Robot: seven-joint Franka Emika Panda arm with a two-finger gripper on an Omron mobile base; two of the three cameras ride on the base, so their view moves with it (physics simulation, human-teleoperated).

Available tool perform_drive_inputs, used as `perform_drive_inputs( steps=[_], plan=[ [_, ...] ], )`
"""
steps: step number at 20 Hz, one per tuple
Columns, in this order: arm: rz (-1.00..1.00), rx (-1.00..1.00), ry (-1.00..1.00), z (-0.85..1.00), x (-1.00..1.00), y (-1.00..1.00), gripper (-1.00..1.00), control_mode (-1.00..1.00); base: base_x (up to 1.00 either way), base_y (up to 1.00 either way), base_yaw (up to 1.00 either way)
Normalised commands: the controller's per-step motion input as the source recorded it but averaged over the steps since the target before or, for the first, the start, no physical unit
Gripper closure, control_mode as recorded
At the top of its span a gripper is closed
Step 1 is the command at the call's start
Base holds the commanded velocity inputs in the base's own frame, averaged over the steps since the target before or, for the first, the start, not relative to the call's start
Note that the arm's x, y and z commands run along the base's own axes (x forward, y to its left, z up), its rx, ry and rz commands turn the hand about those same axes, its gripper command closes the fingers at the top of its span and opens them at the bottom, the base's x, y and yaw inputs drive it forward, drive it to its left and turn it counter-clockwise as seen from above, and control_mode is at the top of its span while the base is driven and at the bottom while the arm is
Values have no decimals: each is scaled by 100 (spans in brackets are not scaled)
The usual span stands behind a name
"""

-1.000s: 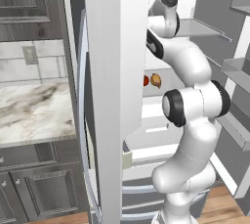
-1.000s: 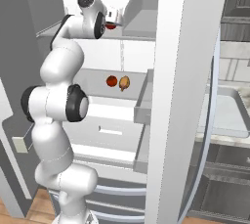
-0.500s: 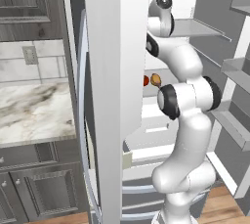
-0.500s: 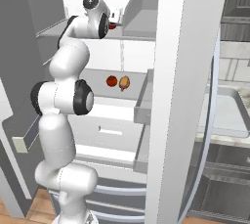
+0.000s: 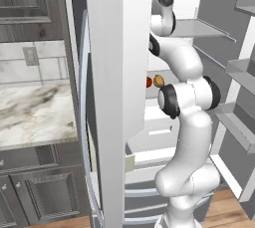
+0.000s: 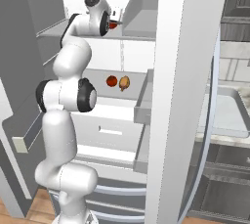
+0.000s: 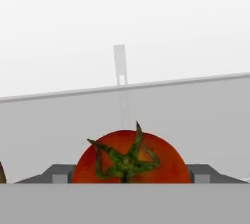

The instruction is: Place one tomato and one chicken drumstick in each tupperware on the nearby counter, to pack two identical lunches.

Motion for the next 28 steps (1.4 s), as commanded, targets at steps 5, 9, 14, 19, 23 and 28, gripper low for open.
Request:
perform_drive_inputs(
  steps=[5, 9, 14, 19, 23, 28],
  plan=[
    [0, 0, 4, -52, 2, 0, 100, -100, 0, 0, 0],
    [0, 0, -1, -16, 3, -1, 100, -100, 0, 0, 0],
    [2, 0, -12, -39, -91, -1, 100, -100, 0, 0, 0],
    [2, 0, -10, -9, -100, -11, 100, -100, 0, 0, 0],
    [3, 0, -1, 0, -90, -2, 100, -100, 0, 0, 0],
    [5, 0, -1, -1, -72, 0, 100, -100, 0, 0, 0]
  ],
)
